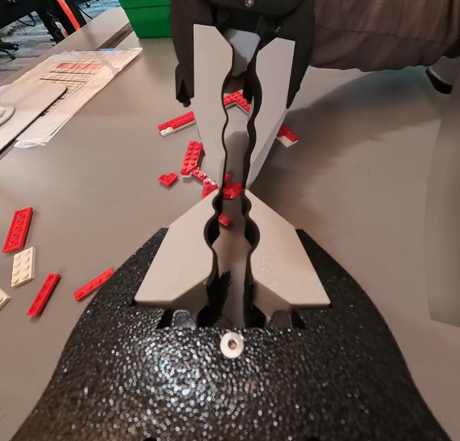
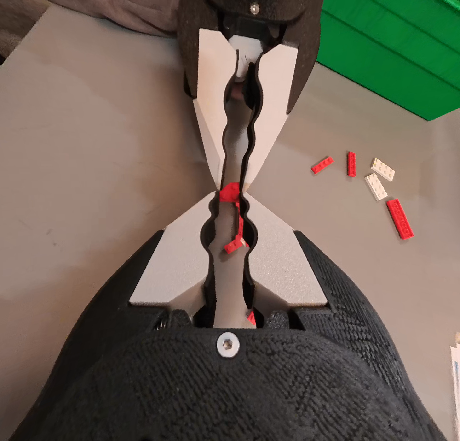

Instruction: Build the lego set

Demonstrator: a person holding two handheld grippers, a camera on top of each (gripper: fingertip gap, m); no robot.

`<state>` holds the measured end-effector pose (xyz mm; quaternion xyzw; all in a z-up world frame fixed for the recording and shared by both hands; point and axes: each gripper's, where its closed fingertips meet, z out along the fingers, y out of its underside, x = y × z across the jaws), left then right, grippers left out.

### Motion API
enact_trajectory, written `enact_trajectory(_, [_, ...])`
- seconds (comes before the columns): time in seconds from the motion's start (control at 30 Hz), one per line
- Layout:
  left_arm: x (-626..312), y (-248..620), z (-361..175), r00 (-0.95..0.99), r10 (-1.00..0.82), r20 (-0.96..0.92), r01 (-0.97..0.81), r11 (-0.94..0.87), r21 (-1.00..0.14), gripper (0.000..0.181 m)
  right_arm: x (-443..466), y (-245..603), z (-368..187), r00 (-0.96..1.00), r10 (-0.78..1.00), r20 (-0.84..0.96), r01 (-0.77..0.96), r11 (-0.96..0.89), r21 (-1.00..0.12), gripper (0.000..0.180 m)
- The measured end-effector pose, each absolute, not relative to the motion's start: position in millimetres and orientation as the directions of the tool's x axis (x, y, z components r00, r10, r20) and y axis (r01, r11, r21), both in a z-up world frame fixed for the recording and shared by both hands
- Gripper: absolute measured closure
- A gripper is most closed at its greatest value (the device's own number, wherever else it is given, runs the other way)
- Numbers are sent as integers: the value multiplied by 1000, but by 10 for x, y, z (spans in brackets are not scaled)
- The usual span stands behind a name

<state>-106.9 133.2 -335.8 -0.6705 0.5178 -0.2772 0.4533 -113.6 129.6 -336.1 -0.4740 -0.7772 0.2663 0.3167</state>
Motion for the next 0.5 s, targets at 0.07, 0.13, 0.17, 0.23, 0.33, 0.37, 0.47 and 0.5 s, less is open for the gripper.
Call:
enact_trajectory(0.07, [-1074, 1320, -3371, 302, -950, -83, -447, -64, -892, 170, -1136, 1277, -3371, -357, 906, 229, 563, 404, -721, 166])
enact_trajectory(0.13, [-1092, 1336, -3392, 309, -947, -91, -462, -66, -884, 171, -1146, 1285, -3385, -350, 907, 234, 563, 403, -722, 166])
enact_trajectory(0.17, [-1106, 1355, -3408, 318, -943, -100, -473, -66, -879, 171, -1156, 1304, -3386, -338, 910, 239, 564, 400, -722, 161])
enact_trajectory(0.23, [-1135, 1387, -3439, 335, -936, -107, -489, -75, -869, 171, -1151, 1358, -3403, -319, 917, 240, 580, 389, -716, 154])
enact_trajectory(0.33, [-1167, 1417, -3455, 351, -932, -93, -486, -97, -868, 172, -1103, 1451, -3502, -303, 931, 204, 632, 356, -688, 149])
enact_trajectory(0.37, [-1179, 1426, -3456, 357, -930, -90, -485, -102, -869, 172, -1094, 1469, -3540, -303, 935, 185, 645, 344, -683, 149])
enact_trajectory(0.47, [-1206, 1446, -3443, 368, -927, -76, -471, -115, -875, 172, -1068, 1523, -3650, -309, 940, 144, 684, 325, -654, 151])
enact_trajectory(0.5, [-1214, 1449, -3436, 370, -926, -72, -466, -118, -877, 172, -1057, 1542, -3679, -311, 941, 135, 696, 322, -641, 151])
